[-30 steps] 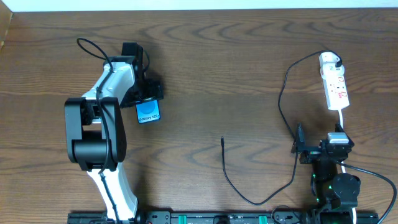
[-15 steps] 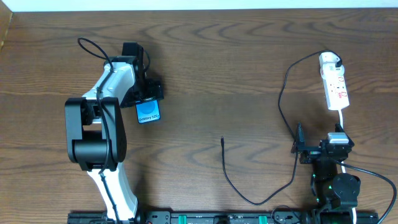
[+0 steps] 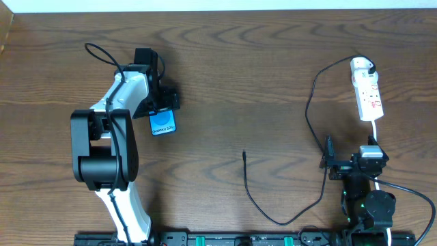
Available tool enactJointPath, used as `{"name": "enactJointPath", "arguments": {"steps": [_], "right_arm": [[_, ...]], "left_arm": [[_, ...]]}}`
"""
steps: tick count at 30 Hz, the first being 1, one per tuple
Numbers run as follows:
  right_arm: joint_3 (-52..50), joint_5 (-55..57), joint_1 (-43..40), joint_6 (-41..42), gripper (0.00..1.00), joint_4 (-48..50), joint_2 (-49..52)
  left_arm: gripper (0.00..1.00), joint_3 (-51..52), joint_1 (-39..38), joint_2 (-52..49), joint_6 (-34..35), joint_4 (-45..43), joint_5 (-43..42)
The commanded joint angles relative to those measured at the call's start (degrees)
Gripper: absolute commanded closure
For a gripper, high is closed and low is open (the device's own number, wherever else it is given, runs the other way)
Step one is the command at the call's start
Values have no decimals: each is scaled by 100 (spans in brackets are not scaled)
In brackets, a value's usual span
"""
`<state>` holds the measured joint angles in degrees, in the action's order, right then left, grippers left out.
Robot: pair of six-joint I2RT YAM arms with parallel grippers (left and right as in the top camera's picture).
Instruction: Plug charger to phone and switch on socket
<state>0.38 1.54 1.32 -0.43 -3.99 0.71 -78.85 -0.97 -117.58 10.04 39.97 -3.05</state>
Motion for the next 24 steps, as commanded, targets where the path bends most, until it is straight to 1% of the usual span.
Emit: {"name": "enactJointPath", "arguments": {"steps": [1, 14, 24], "right_arm": [[-7, 66, 28, 61, 1, -15, -42], [-7, 66, 28, 59, 1, -15, -42], [-7, 66, 28, 61, 1, -15, -42]], "left_arm": [[2, 229, -13, -234, -101, 2, -96], [2, 229, -13, -234, -101, 308, -98], [2, 229, -13, -234, -103, 35, -96]]}}
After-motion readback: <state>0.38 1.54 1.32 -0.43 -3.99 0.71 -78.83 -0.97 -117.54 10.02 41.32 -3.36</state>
